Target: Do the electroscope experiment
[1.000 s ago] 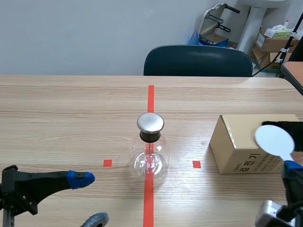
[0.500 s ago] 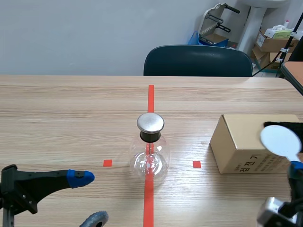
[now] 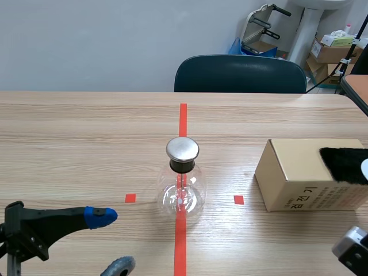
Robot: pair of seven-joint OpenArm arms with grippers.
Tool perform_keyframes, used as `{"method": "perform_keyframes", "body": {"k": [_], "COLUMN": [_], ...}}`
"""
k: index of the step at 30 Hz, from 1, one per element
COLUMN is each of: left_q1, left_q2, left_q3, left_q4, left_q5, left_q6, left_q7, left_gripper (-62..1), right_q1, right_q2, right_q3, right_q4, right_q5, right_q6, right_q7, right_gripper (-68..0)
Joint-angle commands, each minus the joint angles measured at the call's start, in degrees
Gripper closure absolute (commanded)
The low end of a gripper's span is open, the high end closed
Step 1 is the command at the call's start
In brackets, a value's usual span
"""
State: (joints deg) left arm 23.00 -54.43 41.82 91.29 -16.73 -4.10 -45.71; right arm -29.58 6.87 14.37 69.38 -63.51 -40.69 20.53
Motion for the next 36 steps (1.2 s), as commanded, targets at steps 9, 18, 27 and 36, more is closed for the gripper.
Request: {"method": "perform_keyframes", "body": {"k": [9,18,27,36], "left_q1": [0.0,0.0,0.0,0.0], "left_q2": [0.44,0.42,0.42,0.42], "left_q3": [-0.07,-0.07,-0.07,-0.07], "left_q4": [0.81,0.81,0.81,0.81], "left_q5": [-0.15,-0.15,-0.15,-0.15], "left_q6": [-0.11,-0.11,-0.11,-0.09], "left_q7": [-0.81,-0.79,-0.81,-0.81], "left_gripper": [-34.9,-34.9,-34.9,-34.9], "right_q1": [-0.11,0.0,-0.09,-0.09], "right_q2": [0.0,0.39,0.39,0.44], "right_q3": [-0.17,-0.17,-0.17,0.48], "right_q4": [0.9,0.9,0.9,1.9], "right_q5": [-0.07,-0.59,-0.61,0.15], "right_q6": [-2.29,-1.7,-1.73,-1.77], "right_q7": [1.01,7.45,7.04,6.58], "right_gripper": [-0.8,-0.8,-0.9,-0.9]}}
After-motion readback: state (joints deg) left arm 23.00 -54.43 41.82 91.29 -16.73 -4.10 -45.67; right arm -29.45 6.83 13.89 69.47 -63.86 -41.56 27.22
